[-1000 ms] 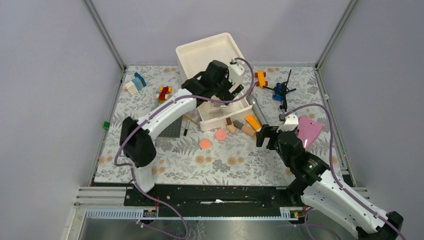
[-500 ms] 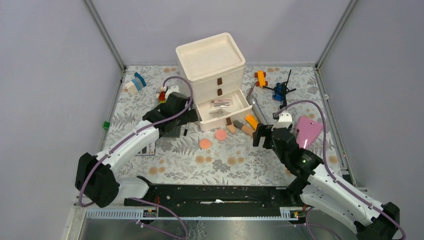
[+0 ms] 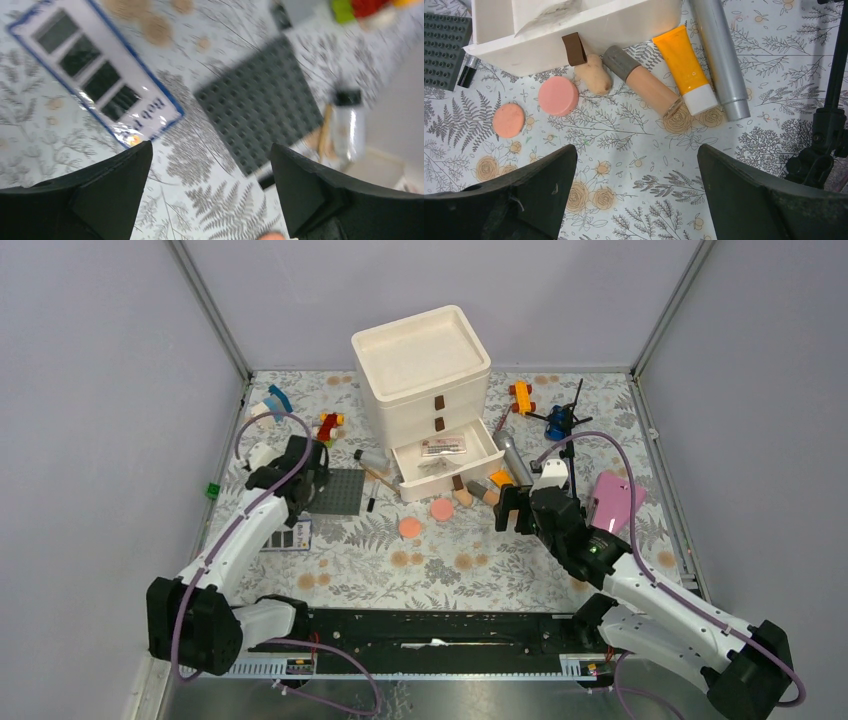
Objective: Organize the makeup
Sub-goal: Move the makeup tool to the corner of the board.
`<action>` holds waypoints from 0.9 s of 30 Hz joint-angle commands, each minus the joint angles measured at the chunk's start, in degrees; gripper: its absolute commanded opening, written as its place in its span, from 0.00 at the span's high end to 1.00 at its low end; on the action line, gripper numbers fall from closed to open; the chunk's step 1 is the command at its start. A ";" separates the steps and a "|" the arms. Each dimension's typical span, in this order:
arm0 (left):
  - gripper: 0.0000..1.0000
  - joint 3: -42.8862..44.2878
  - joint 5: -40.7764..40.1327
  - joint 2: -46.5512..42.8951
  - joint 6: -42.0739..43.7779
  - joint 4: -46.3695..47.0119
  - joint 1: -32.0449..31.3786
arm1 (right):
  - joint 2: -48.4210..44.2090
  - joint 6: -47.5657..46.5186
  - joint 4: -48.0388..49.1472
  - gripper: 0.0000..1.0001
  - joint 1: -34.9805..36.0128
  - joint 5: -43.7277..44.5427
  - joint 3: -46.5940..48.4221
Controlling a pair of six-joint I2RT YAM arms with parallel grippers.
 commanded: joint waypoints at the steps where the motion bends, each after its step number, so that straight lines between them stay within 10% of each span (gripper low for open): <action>1: 0.01 -1.08 -4.13 1.03 -5.68 -4.54 7.33 | -0.35 0.66 1.63 0.03 0.35 -0.01 2.53; 27: 0.03 -1.67 2.65 22.70 3.52 15.80 38.76 | -0.40 -0.76 -0.43 0.03 0.31 -6.40 3.42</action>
